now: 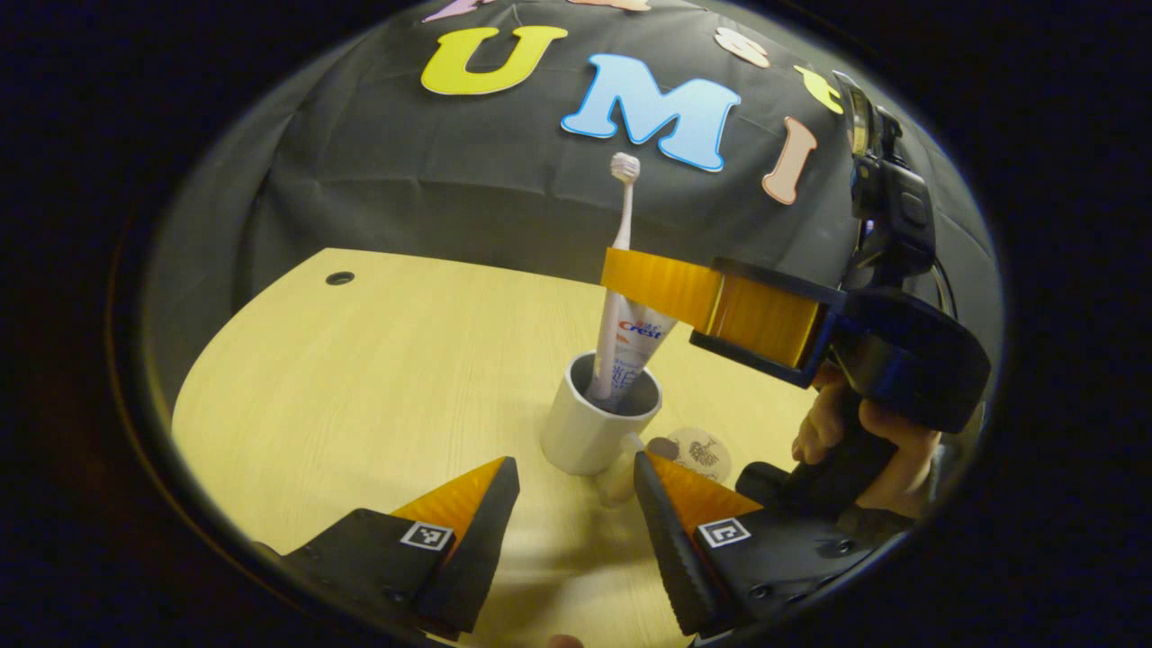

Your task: Put the toothbrush and toothpaste on the desktop into the cup, then pick up the cup and place it on the coaster on the desktop.

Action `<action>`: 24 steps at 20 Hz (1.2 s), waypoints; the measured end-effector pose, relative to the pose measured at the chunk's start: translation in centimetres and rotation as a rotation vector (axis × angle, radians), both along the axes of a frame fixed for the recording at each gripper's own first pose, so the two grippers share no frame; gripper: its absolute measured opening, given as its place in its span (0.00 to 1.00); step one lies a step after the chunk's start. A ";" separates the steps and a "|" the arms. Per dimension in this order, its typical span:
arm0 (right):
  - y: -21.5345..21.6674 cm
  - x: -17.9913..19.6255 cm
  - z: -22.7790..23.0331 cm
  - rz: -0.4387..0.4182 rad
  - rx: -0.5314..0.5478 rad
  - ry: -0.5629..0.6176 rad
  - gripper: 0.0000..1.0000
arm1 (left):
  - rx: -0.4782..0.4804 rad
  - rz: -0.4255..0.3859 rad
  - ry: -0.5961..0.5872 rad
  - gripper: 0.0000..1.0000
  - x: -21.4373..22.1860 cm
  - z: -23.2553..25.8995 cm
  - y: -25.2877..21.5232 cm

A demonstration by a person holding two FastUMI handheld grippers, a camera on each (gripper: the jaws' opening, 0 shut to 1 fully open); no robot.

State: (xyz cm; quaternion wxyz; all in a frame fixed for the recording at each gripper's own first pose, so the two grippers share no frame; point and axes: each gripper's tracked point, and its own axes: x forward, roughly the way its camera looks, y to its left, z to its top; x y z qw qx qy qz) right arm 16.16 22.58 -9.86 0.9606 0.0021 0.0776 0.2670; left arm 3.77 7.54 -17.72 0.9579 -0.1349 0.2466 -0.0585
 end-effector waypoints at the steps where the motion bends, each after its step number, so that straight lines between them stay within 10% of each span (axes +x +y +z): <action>1: -0.4 -0.2 0.2 -0.004 -0.005 -0.001 0.14 | -0.001 0.001 0.000 0.83 0.0 0.0 0.0; 10: -2.4 0.2 1.6 -0.077 0.003 -0.019 0.80 | 0.000 -0.016 0.002 0.84 0.2 0.4 -1.5; 24: -12.4 -1.5 6.0 -0.244 0.017 -0.061 0.80 | 0.058 -0.048 0.125 0.83 3.1 -0.8 -6.4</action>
